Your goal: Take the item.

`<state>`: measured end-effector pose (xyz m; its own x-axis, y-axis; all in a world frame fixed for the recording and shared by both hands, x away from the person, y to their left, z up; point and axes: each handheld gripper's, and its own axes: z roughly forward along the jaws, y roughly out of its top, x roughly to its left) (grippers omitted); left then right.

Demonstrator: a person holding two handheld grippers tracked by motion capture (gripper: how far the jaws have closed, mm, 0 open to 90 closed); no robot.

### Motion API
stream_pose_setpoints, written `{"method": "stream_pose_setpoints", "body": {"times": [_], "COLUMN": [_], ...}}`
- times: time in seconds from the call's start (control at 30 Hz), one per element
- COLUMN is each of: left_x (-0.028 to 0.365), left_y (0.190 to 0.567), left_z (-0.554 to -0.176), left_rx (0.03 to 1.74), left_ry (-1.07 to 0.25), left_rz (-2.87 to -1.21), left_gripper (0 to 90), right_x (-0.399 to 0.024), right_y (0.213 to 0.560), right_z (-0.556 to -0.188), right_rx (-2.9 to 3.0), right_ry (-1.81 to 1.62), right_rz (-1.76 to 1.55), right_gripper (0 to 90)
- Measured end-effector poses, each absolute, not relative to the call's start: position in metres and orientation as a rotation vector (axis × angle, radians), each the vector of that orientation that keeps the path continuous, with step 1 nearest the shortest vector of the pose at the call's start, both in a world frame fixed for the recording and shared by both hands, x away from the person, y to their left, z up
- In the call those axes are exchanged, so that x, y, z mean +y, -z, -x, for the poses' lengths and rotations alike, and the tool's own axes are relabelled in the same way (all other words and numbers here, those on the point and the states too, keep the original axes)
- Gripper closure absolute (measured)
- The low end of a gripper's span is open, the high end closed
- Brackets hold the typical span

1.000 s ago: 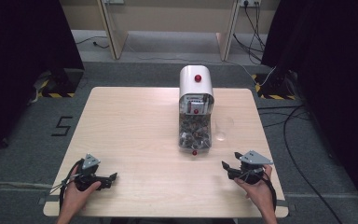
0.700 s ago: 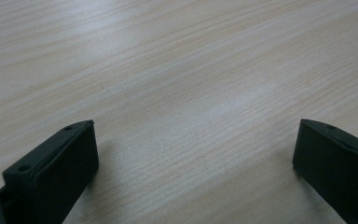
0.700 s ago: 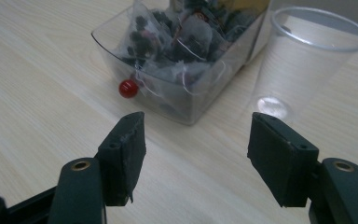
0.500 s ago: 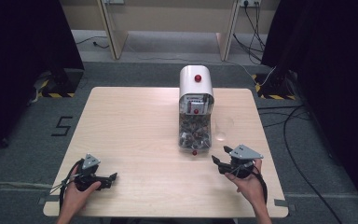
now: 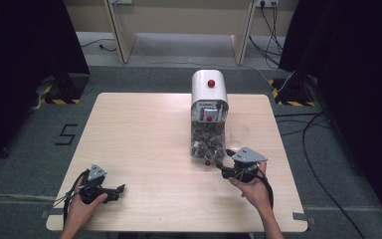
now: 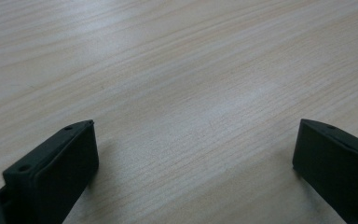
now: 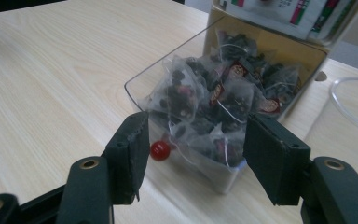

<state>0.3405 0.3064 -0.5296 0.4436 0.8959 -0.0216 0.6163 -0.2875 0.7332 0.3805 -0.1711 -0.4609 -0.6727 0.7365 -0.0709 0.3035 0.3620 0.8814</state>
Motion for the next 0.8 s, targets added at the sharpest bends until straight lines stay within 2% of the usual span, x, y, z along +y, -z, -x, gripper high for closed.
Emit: {"method": "stream_pose_setpoints", "body": {"times": [0.8], "left_x": [0.306], "left_y": [0.53], "left_z": [-0.341], "left_rx": [1.264], "left_ry": [-0.526], "left_rz": [-2.015], "left_gripper": [0.0], "right_x": [-0.139], "right_y": [0.457], "right_z": [-0.409], "right_rx": [2.18], "right_ry": [-1.289], "right_rz": [-0.851], "right_gripper": [43.4]}}
